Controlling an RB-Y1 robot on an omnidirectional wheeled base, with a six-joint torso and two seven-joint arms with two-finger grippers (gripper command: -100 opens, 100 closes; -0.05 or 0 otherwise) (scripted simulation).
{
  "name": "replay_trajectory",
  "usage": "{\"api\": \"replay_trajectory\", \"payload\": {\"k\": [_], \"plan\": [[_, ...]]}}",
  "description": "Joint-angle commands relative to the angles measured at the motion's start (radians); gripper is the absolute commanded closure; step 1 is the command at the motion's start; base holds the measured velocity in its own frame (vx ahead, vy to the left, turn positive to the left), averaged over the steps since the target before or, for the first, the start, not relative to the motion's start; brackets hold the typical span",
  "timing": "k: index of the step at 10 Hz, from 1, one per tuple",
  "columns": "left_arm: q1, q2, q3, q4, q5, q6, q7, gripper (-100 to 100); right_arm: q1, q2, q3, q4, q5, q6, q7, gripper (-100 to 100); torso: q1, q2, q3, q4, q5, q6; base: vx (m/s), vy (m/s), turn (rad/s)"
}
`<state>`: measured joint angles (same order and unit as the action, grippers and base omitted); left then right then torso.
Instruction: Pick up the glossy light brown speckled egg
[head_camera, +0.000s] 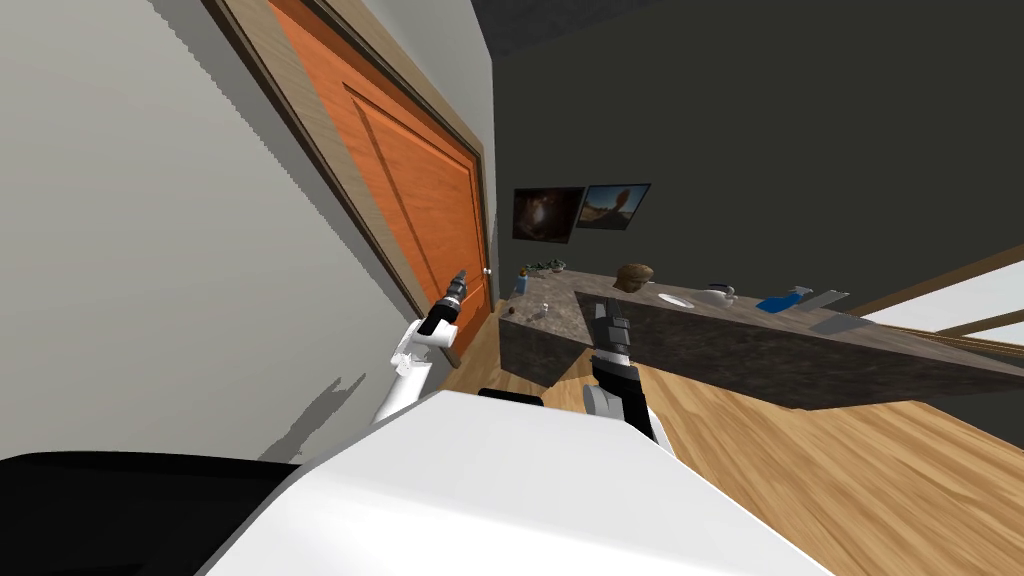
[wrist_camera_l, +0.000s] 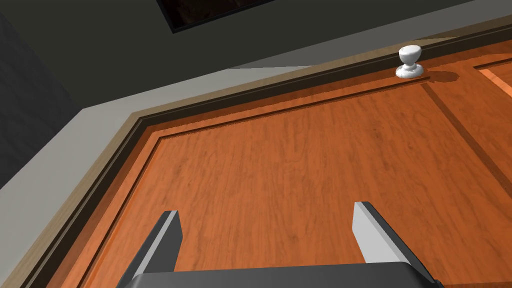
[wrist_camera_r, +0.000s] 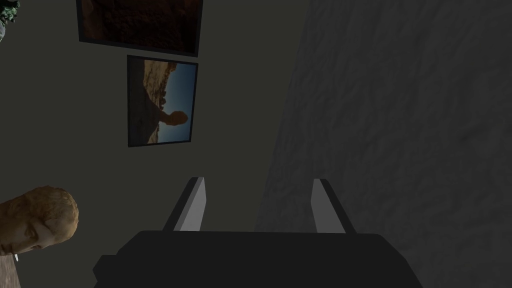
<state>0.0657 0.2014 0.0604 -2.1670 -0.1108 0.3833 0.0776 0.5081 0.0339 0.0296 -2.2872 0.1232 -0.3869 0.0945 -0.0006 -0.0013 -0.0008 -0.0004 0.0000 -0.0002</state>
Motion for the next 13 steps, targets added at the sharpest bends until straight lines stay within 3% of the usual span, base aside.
{"api": "replay_trajectory", "payload": {"k": [1, 13], "plan": [[-0.018, -0.004, -0.005, 0.011, -0.001, 0.050, -0.007, -100, 0.000, 0.000, 0.000, 0.000, 0.000, 0.000, 0.000, 0, 0.000, 0.000, 0.000, 0.000, 0.000, 0.000, 0.020, -0.011, -0.031], [-0.093, -0.023, -0.048, 0.078, 0.023, 0.375, -0.041, -100, 0.000, 0.000, 0.000, 0.000, 0.000, 0.000, 0.000, 0, -0.003, -0.001, -0.001, 0.000, -0.001, 0.000, 0.034, -0.029, -0.026]]}}
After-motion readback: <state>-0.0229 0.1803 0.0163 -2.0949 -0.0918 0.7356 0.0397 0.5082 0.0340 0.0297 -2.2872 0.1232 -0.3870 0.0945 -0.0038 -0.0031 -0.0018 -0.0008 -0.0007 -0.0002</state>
